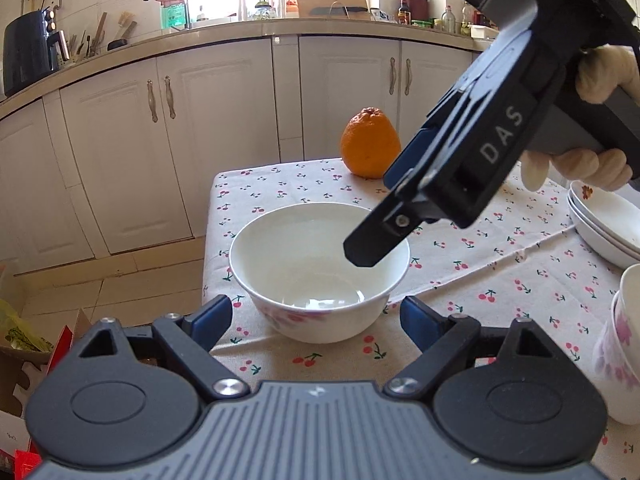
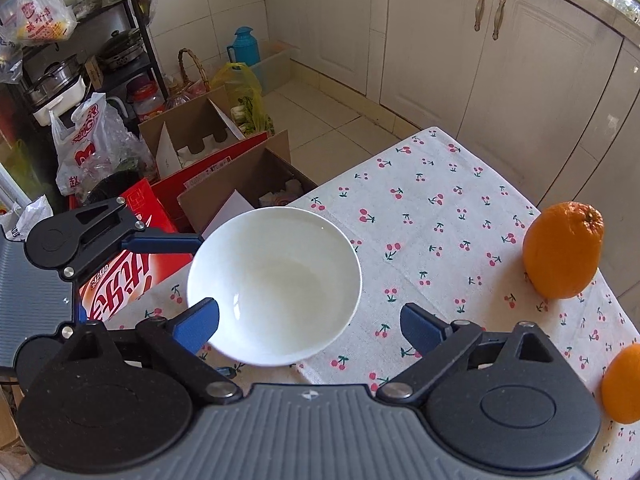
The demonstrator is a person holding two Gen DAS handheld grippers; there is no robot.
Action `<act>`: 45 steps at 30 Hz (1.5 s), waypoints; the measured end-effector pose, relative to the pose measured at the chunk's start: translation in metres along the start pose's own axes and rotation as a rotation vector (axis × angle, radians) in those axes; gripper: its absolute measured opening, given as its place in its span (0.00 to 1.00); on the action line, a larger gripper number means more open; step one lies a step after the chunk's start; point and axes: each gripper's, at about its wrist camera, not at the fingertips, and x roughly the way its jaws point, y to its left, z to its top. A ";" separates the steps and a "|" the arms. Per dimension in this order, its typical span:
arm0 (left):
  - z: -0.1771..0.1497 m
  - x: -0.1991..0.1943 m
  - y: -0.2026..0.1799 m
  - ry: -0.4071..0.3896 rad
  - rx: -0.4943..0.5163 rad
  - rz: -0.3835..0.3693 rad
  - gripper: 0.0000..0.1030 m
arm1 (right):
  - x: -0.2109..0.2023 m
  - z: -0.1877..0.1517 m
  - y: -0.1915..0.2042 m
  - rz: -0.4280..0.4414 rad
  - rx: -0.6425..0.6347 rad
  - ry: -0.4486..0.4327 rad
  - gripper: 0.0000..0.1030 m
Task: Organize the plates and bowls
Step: 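Close the right gripper on the pink-floral bowl rim, then lift the bowl with the right gripper and carry it to the bowl stack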
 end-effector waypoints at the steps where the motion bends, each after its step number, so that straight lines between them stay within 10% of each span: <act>1: 0.000 0.001 0.000 -0.002 0.003 0.001 0.88 | 0.004 0.002 -0.003 0.008 0.008 0.004 0.90; 22: 0.006 0.012 0.000 -0.010 0.014 -0.020 0.86 | 0.038 0.014 -0.025 0.131 0.068 0.022 0.57; 45: 0.009 -0.008 -0.013 -0.017 0.025 -0.055 0.86 | 0.014 0.001 -0.019 0.133 0.086 0.009 0.57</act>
